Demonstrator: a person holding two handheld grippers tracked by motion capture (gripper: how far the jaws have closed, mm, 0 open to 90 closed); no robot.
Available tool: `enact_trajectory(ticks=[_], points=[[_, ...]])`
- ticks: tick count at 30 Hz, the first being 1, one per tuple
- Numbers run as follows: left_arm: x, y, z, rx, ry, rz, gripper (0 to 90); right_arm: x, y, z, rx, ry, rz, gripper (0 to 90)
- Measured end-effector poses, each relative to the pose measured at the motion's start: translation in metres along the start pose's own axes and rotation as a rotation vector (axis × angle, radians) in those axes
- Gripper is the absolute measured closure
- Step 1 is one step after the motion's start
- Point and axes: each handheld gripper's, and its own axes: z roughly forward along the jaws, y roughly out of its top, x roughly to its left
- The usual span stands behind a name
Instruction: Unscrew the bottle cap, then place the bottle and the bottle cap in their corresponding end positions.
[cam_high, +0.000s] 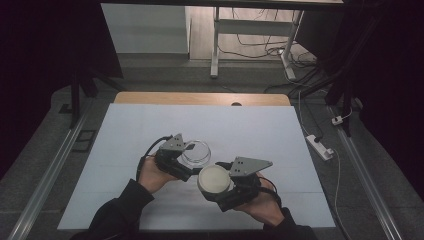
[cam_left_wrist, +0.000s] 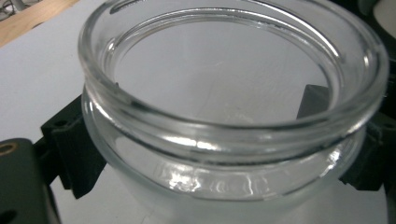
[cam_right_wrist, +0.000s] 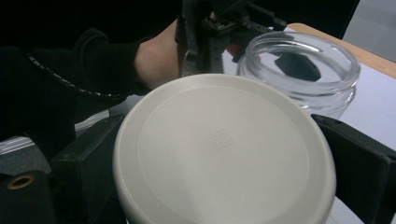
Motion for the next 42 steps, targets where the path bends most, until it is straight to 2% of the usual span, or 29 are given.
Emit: enact_trajectory(ticks=[26, 35, 42], points=[[0.025, 0.012, 0.018, -0.023, 0.04, 0.001, 7.6, 0.004, -0.024, 0.012, 0.048, 0.007, 0.015, 7.5], [0.032, 0.011, 0.026, -0.023, 0.052, 0.0, 7.6, 0.001, -0.036, 0.021, 0.08, -0.013, 0.009, 7.5], [0.036, 0.012, 0.032, -0.02, 0.059, 0.003, 7.5, 0.002, -0.041, 0.029, 0.089, -0.003, 0.003, 7.5]])
